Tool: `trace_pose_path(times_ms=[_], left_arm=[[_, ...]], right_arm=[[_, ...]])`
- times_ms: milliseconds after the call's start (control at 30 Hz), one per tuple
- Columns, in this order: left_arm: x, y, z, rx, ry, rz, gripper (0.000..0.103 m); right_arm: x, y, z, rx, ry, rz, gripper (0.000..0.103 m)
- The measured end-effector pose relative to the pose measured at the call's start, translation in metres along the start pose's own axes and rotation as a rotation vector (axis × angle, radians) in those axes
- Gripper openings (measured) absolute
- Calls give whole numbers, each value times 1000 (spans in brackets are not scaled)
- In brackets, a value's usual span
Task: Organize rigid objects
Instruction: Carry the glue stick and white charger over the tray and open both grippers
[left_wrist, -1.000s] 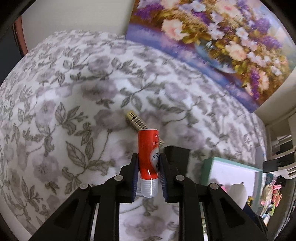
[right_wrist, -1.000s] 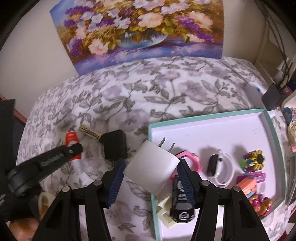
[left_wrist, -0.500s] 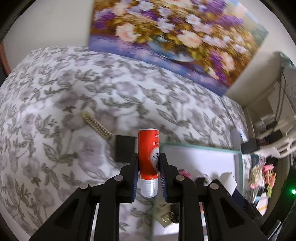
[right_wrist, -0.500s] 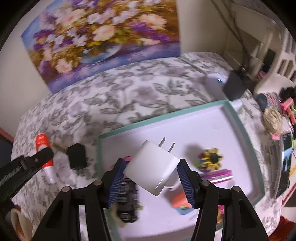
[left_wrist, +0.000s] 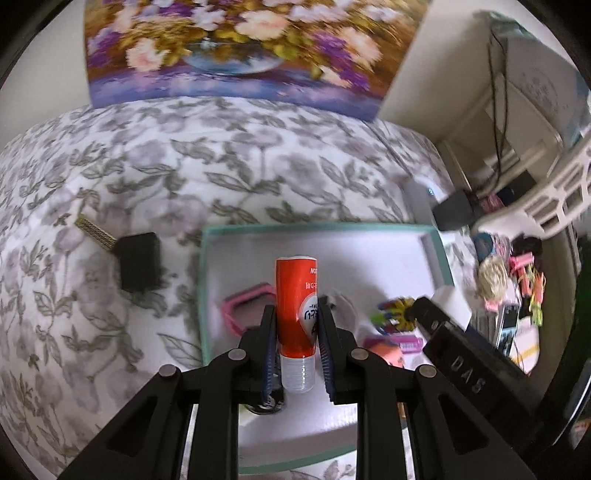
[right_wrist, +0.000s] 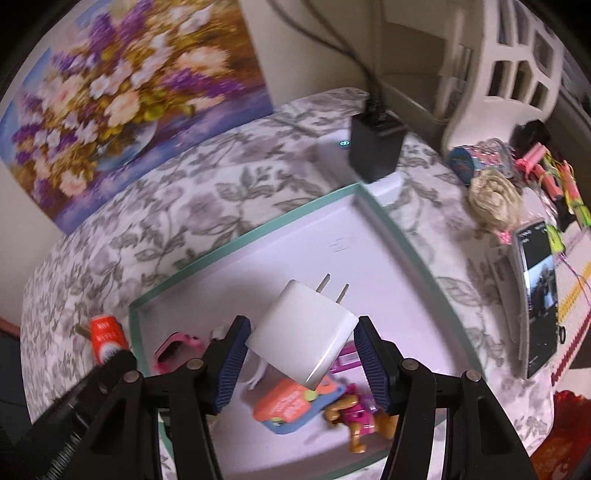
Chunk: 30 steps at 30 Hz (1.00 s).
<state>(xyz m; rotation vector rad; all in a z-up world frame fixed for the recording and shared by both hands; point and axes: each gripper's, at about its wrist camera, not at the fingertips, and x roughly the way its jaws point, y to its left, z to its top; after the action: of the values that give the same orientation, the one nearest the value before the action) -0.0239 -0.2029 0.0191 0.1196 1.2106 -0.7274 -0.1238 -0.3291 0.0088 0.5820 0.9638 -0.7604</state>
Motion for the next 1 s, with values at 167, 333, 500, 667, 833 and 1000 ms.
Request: trace_pose_path(times_ms=[167, 333, 500, 667, 833, 1000], left_arm=[[10, -12, -8, 24, 32, 8, 22], [15, -21, -12, 45, 38, 30, 22], [23, -22, -14, 48, 50, 57, 22], [29, -22, -15, 50, 59, 76, 22], [32, -23, -16, 49, 64, 90, 22], [32, -23, -16, 46, 68, 103, 22]], right_arm=[[-6, -20, 4, 37, -25, -59, 62], [0, -34, 5, 51, -9, -106, 62], [12, -44, 3, 92, 34, -104, 62], [21, -45, 1, 90, 60, -111, 62], [27, -47, 0, 88, 87, -105, 62], [32, -48, -1, 91, 116, -108, 62]])
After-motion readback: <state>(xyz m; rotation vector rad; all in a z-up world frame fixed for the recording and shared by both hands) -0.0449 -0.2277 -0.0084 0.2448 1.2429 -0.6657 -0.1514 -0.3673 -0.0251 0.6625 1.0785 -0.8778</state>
